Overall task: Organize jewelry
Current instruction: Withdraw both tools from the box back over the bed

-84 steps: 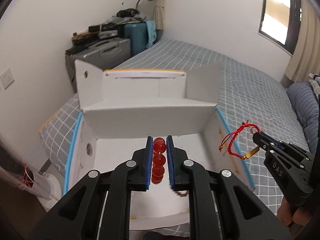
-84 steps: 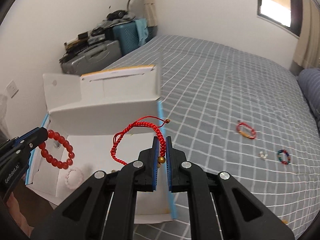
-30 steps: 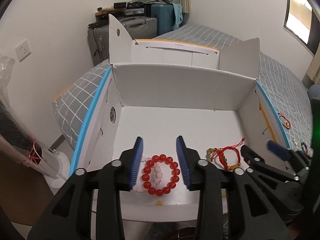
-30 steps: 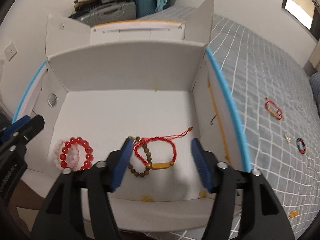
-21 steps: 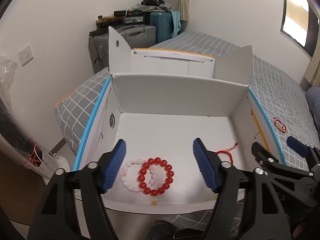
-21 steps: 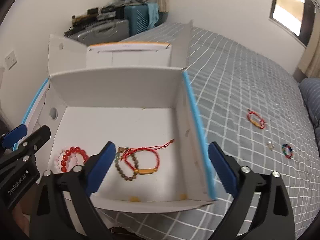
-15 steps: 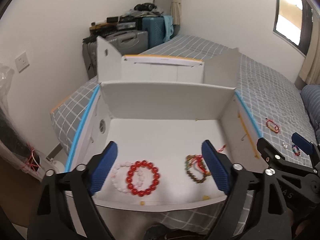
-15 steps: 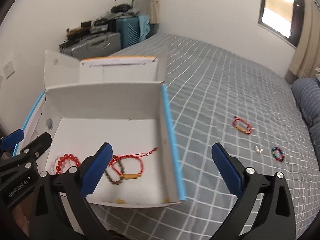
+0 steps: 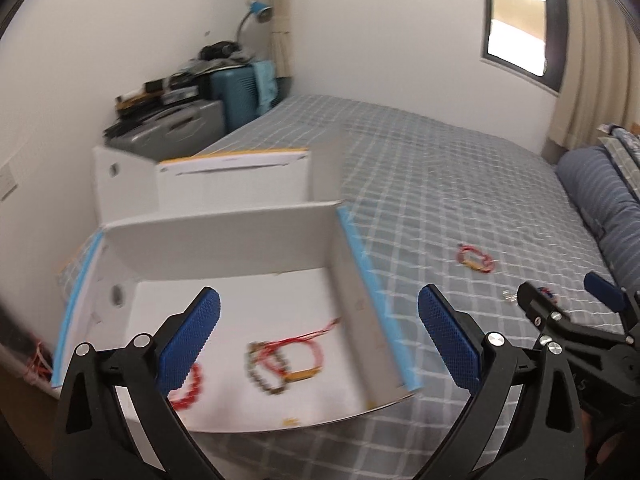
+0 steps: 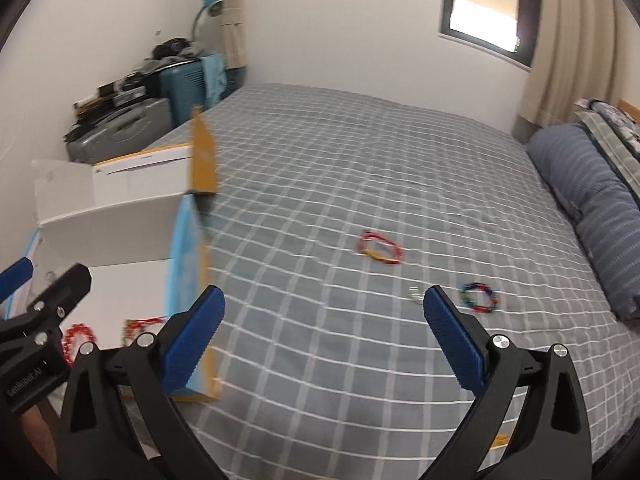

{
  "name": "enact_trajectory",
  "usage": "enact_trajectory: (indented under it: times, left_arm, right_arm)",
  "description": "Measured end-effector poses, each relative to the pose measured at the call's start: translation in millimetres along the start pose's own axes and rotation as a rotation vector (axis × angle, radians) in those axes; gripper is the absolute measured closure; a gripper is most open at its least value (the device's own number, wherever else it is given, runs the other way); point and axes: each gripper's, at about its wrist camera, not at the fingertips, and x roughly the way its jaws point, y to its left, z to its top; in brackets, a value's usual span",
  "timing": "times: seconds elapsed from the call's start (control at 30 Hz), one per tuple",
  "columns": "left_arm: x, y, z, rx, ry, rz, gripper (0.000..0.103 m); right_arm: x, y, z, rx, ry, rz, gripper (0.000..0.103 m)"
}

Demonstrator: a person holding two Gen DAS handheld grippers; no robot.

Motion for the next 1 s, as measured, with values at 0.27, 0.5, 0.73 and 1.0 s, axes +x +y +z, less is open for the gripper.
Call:
enact_trajectory:
  times: [0.27,0.5,0.73,1.0]
  left_arm:
    - [26.6,-83.2,11.8,0.059,0.000,-0.087,0.006]
    - [64.0,-142.1,20.7,0.096,0.032,-0.145,0.006]
    - [115.6,-192.6,31.3,0.139,0.052,-0.155,0.006]
    - [189.0,-227.7,39.6,0.151,0.125,-0.160,0.006]
  right_arm:
    - [16.0,-80.9,-1.6,0.066,0.021,-0.100,0.007]
    - [48.0,-139.1,-4.4,0.117,0.064,-0.158,0.007]
    - [90.3,-185.7,-5.4,0.137,0.100,-0.168,0.007]
    - [154.2,-219.7,-14.5,0.147,0.190,-0.153,0.007]
